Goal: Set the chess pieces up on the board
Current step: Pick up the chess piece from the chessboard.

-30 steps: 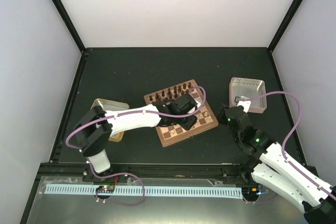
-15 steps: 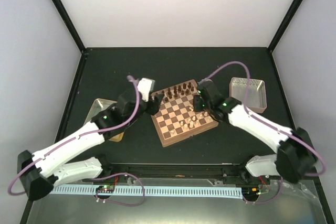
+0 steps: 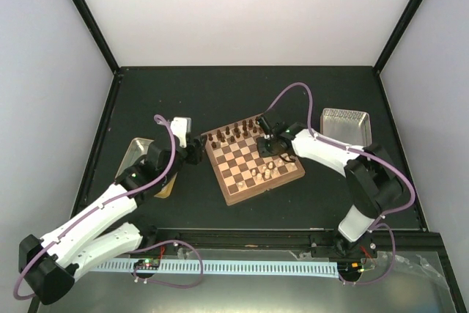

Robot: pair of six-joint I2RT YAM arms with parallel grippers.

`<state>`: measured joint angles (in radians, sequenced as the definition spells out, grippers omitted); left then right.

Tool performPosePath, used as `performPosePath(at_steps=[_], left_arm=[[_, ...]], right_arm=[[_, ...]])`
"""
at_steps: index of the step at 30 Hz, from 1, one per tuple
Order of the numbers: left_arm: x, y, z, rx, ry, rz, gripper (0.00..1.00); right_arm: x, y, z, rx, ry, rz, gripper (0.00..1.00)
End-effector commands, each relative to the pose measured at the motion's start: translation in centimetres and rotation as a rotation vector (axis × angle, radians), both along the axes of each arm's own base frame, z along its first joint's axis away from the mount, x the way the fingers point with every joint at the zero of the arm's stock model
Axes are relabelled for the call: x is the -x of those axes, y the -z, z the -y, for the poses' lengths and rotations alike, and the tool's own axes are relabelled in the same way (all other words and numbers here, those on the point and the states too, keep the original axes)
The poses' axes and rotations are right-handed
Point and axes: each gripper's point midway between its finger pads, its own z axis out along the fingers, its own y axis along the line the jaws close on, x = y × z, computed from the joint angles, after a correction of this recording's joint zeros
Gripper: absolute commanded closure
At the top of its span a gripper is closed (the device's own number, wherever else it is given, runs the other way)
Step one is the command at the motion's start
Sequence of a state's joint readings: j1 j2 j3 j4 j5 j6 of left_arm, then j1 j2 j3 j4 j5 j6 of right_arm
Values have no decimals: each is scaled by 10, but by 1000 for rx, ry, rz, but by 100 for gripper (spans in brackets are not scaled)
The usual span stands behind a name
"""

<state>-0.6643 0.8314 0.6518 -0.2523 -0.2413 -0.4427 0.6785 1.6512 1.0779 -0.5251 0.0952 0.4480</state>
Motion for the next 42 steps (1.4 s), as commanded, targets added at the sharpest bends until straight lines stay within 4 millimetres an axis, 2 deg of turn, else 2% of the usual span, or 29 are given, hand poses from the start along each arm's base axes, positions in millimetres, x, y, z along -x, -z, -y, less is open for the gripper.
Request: performPosePath(at_steps=[1, 8, 15, 23, 30, 32, 35, 38, 42], left_arm=[[-2, -4, 3, 45, 17, 4, 43], [-4, 2, 6, 47, 30, -13, 44], [-7, 4, 4, 49, 18, -22, 44], [-8, 4, 5, 55, 19, -28, 44], [-7, 4, 5, 70, 22, -35, 44], [-6, 4, 5, 77, 20, -39, 43], [-5, 0, 4, 90, 23, -35, 42], [-2, -8, 4, 115, 35, -23, 41], [3, -22, 8, 156, 81, -10, 40]], right_arm=[[0, 9, 0, 38, -14, -40, 82], [-3, 14, 9, 95, 14, -41, 73], [1, 28, 8, 102, 2, -76, 79], [2, 36, 7, 113, -6, -93, 77], [1, 34, 2, 91, -33, -83, 93], [-3, 25, -6, 47, -58, -46, 94], [-9, -1, -26, -71, -121, 42, 94], [-11, -37, -47, -201, -203, 139, 94], [1, -86, -73, -382, -357, 256, 94]])
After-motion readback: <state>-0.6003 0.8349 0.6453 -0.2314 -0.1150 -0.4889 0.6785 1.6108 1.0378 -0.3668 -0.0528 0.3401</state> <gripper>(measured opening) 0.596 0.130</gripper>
